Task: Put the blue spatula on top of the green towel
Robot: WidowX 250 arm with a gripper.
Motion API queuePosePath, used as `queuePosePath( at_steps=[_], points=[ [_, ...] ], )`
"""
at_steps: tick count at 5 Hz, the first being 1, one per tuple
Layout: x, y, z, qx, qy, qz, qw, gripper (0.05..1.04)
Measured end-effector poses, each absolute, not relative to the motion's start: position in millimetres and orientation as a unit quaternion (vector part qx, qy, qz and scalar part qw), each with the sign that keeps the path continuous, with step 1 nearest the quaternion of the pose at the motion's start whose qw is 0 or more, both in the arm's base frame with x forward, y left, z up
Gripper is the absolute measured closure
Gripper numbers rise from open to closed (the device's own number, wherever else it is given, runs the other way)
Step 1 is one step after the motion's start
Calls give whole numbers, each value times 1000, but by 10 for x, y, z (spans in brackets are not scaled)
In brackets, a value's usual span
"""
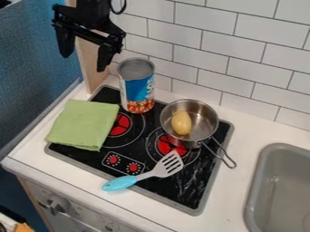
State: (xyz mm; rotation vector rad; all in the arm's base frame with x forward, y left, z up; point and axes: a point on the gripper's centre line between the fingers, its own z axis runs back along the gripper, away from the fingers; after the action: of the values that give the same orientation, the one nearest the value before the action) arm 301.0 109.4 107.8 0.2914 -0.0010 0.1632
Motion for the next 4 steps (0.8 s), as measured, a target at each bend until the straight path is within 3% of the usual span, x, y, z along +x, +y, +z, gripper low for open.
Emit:
queuePosePath(
  at_steps=[2,4],
  points=[
    [2914,1021,763,129,4,9,992,83],
    [2754,518,566,71,-75,-191,976,83]
  ],
)
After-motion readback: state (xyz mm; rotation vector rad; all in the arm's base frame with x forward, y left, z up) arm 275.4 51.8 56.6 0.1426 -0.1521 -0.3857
